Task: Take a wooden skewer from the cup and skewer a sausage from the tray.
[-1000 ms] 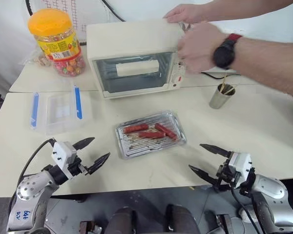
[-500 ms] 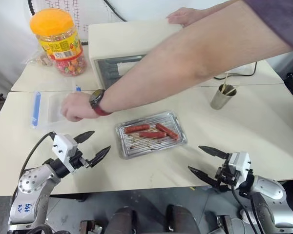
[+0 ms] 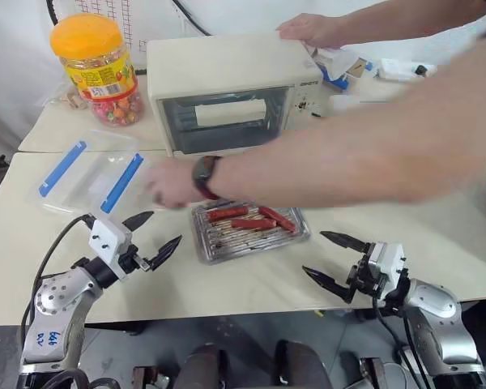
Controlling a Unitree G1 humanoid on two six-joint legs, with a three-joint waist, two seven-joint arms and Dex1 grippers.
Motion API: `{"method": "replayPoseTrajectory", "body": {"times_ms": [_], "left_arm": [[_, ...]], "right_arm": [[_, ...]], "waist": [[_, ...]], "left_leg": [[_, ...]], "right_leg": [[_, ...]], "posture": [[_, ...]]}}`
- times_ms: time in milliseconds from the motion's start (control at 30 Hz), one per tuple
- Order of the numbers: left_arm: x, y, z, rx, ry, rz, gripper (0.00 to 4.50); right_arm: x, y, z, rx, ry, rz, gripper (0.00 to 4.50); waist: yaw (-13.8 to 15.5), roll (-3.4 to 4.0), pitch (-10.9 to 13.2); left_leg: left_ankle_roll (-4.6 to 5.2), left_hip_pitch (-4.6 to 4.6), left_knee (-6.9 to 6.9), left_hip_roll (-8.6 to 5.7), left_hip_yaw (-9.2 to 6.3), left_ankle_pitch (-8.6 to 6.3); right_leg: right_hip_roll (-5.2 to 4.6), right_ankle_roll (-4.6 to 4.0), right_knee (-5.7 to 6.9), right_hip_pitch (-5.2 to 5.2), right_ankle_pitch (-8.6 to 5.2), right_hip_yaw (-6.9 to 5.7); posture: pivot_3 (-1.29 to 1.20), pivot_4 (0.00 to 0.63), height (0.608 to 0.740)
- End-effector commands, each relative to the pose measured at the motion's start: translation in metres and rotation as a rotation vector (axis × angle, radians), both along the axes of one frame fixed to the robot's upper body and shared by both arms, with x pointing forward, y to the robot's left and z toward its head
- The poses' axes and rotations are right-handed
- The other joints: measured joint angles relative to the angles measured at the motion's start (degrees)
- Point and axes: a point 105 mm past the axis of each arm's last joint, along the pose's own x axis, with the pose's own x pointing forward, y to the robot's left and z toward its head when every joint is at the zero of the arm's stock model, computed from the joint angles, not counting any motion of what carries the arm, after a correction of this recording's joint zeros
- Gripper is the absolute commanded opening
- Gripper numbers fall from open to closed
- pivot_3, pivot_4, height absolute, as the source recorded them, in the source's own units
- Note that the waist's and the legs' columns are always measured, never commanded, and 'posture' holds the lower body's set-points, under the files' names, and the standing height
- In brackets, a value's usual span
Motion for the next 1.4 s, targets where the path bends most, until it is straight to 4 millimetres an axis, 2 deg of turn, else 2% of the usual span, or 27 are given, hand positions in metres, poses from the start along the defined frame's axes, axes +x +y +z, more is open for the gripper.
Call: {"method": "replayPoseTrajectory", "body": {"times_ms": [33,567,833,1400], "left_arm": [[-0.004,0.003,0.001,0.007,-0.015,0.015,4.47],[-0.003,-0.002,-0.007,0.004,-0.024,0.026,4.47],[-0.001,0.007,-0.007,-0.013,-0.018,0.069,4.47],[0.006,-0.004,-0.010,-0.027,-0.008,0.028,4.47]], "right_arm": [[-0.001,0.001,0.001,0.005,-0.016,0.014,4.50],[-0.002,-0.006,-0.007,-0.011,0.000,0.028,4.50],[-0.004,-0.004,-0.007,-0.005,-0.002,0.030,4.50],[-0.014,-0.005,-0.012,0.003,0.015,0.000,4.50]], "waist": [[-0.04,0.00,0.00],[-0.13,0.00,0.00],[-0.10,0.00,0.00],[-0.11,0.00,0.00]], "left_leg": [[0.00,0.00,0.00,0.00,0.00,0.00],[0.00,0.01,0.01,0.01,0.01,0.00],[0.00,0.01,0.01,0.01,0.01,0.00],[0.00,0.01,0.01,0.00,0.01,0.00]], "right_leg": [[0.00,0.00,0.00,0.00,0.00,0.00],[0.00,0.00,0.02,0.00,0.00,0.00],[0.00,0.00,0.02,0.00,0.00,0.00],[0.00,0.00,0.04,0.00,0.00,0.00]], "posture": [[0.00,0.150,0.740],[0.00,0.150,0.740],[0.00,0.150,0.740],[0.00,0.150,0.740]]}}
